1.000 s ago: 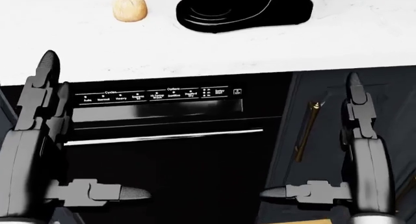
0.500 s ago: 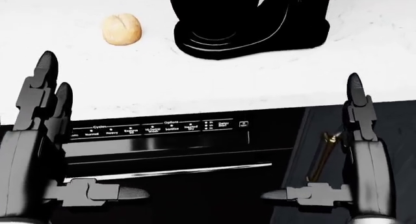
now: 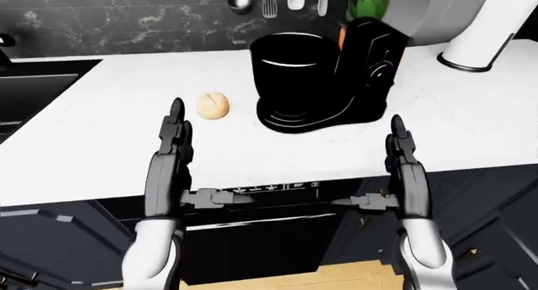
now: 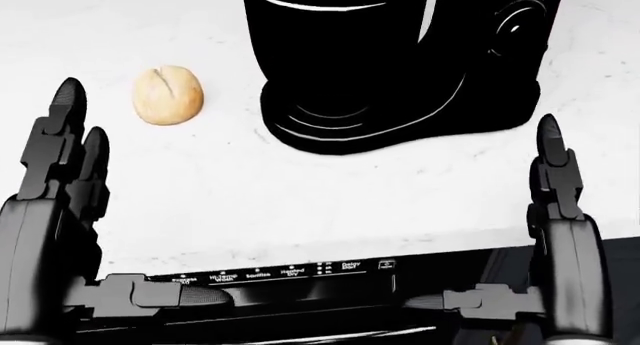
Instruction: Place the bread in the stand mixer bowl.
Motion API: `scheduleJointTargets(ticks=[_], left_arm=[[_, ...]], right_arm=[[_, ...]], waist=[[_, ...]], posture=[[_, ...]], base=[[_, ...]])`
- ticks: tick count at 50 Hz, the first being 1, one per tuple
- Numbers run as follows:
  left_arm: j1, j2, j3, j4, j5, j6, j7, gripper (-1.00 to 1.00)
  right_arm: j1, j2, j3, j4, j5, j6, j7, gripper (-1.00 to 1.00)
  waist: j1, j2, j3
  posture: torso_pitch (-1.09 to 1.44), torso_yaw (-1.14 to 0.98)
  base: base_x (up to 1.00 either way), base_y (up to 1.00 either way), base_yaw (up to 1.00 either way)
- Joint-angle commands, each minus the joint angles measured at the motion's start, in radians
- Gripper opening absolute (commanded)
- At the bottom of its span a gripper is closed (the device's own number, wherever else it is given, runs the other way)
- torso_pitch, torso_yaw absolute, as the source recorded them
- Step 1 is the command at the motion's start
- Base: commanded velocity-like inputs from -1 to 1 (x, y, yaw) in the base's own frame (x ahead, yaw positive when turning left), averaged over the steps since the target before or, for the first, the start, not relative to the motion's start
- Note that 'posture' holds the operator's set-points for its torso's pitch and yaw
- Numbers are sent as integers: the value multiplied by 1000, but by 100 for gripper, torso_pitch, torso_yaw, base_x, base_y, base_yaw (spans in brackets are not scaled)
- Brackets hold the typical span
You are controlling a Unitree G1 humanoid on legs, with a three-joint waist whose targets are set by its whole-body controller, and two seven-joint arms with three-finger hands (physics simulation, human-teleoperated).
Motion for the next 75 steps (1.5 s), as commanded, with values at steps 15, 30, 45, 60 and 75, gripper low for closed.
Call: scheduleJointTargets(ticks=[15,30,45,60,75], left_arm=[[-25,2,1,-60,-4,-12,-4,100],[-161,45,79,-139,-27,130,4,100],[-336,134,159,21,-63,121,15,100],[-515,254,201,432,-76,-65,31,100],[-644,349,196,748,-17,-194,-31,100]], right_arm=[[1,-1,-29,-46,25,-59,-29,100],[30,2,-53,-52,41,-118,-36,100],[26,0,-69,-79,39,-116,-29,100],[19,-4,-74,-94,40,-107,-15,100],[17,-4,-70,-84,41,-118,-13,100]], waist=[[-8,-17,-6],[-16,-44,-32],[-14,-37,-24],[-15,-32,-27],[-17,-27,-36]], posture=[[0,0],[0,0],[0,0],[0,0],[0,0]], base=[[9,0,0],[0,0,0],[0,0,0],[0,0,0],[0,0,0]])
